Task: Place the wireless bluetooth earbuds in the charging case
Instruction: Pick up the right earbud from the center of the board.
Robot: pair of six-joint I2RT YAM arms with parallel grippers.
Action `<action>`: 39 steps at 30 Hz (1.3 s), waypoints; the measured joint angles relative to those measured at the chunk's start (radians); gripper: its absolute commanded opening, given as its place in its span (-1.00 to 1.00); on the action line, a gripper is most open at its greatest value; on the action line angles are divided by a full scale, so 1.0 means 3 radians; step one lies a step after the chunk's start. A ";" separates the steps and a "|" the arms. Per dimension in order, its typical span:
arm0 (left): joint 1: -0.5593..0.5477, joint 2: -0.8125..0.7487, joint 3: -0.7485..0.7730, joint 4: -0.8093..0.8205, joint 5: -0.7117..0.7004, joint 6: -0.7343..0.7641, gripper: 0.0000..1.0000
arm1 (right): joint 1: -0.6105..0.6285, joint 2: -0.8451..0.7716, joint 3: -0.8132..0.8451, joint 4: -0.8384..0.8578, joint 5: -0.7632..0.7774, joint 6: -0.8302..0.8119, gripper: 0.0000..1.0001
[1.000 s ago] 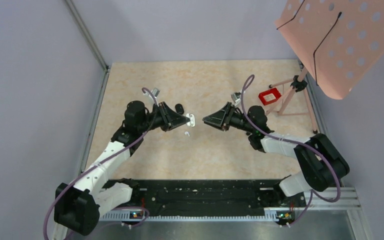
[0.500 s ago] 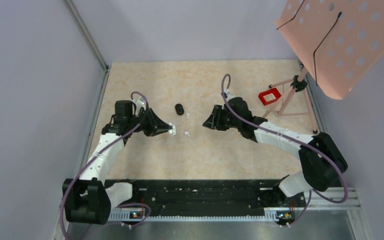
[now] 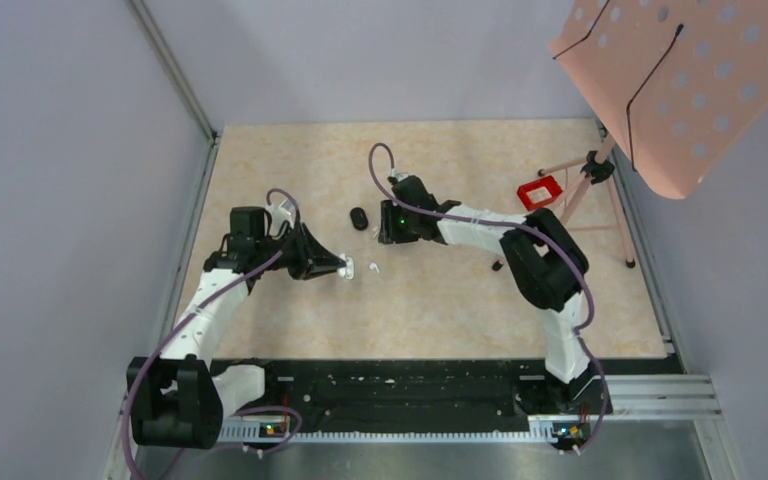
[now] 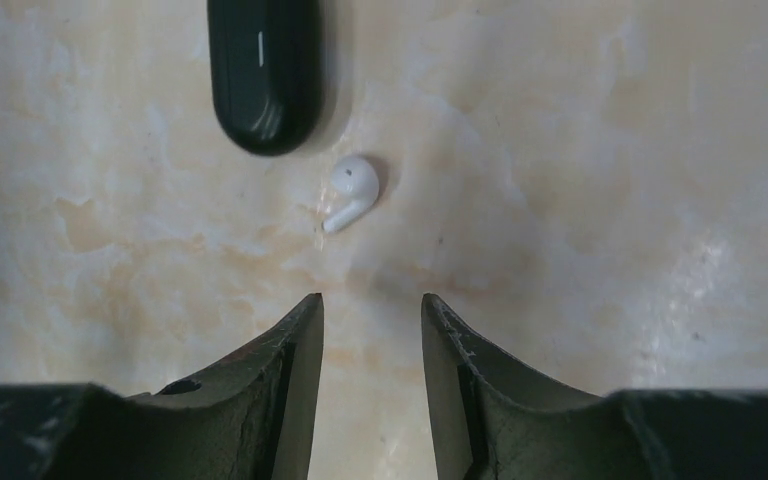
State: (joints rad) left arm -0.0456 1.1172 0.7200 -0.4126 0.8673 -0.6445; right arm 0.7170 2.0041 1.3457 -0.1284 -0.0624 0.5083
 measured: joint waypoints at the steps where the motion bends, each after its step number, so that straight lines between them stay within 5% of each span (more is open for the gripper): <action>1: 0.0001 0.0000 -0.0004 0.0000 0.0004 0.0004 -1.00 | 0.0001 0.0132 0.0127 -0.0022 0.0009 -0.0022 -0.18; 13: 0.0028 -0.0070 -0.0089 0.0003 0.0028 -0.0001 -1.00 | 0.0001 0.0704 0.0913 -0.0202 0.0122 -0.0154 -0.28; 39: 0.0037 -0.0153 -0.0122 0.0006 0.0038 -0.0027 -1.00 | 0.0172 0.0740 0.1030 -0.0413 0.0641 -0.0409 -0.81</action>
State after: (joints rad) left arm -0.0345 1.0714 0.6834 -0.4107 0.8787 -0.6525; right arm 0.7685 2.2261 1.6547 -0.2523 0.1299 0.3855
